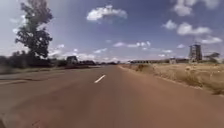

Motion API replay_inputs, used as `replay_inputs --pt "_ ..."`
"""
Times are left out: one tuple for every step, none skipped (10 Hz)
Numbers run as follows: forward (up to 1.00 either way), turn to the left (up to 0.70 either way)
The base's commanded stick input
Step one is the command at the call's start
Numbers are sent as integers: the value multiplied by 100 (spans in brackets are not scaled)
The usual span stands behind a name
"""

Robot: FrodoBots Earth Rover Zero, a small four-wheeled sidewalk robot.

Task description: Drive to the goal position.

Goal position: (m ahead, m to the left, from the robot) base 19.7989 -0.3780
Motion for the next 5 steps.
replay_inputs --pt "85 2" --pt "85 2" --pt "85 2" --pt "85 2" --pt "85 2"
